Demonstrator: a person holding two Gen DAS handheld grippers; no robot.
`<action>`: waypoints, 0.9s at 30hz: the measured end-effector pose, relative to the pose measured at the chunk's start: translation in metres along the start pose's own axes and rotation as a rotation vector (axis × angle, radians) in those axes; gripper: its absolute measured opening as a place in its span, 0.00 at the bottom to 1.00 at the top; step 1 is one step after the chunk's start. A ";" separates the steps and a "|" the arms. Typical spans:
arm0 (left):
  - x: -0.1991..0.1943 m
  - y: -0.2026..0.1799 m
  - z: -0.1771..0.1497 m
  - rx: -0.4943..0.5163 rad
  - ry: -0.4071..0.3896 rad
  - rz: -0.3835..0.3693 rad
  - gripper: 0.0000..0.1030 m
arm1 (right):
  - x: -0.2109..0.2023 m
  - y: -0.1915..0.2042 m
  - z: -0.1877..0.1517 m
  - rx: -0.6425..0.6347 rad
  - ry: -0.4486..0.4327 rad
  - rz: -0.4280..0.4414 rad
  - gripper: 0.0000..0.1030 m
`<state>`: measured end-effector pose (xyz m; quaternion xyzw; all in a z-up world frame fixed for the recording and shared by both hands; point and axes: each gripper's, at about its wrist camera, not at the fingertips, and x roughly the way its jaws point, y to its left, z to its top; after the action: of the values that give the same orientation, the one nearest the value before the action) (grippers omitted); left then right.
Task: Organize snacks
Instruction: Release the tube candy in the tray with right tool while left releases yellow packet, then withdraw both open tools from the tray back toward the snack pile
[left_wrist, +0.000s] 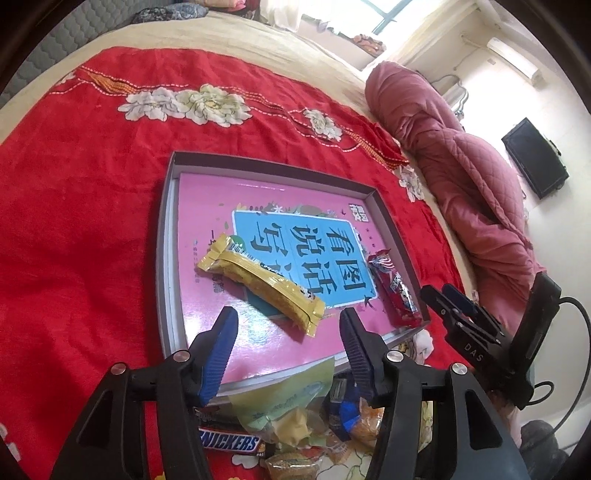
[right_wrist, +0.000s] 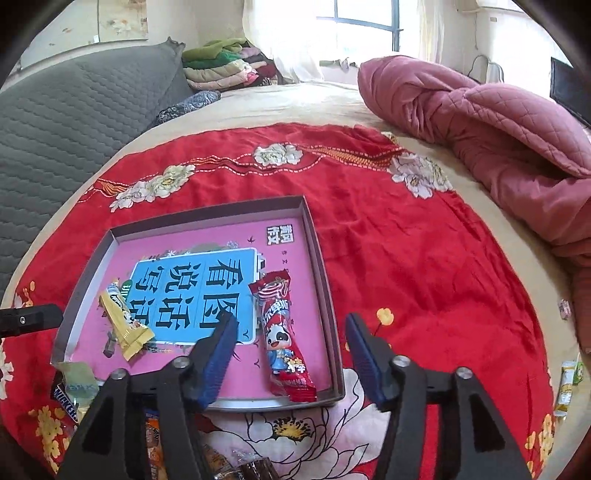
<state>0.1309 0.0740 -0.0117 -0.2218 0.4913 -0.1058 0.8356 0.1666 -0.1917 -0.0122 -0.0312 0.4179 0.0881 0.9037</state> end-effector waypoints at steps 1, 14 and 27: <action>-0.002 0.000 0.000 0.003 -0.005 0.003 0.57 | -0.002 0.001 0.001 -0.002 -0.006 -0.002 0.63; -0.023 -0.002 -0.005 0.031 -0.042 0.017 0.59 | -0.037 -0.001 0.010 0.021 -0.075 0.014 0.76; -0.039 -0.001 -0.014 0.040 -0.064 0.031 0.63 | -0.064 0.006 0.010 0.024 -0.113 0.080 0.90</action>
<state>0.0997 0.0847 0.0133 -0.2009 0.4655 -0.0957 0.8566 0.1322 -0.1934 0.0431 0.0014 0.3683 0.1206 0.9219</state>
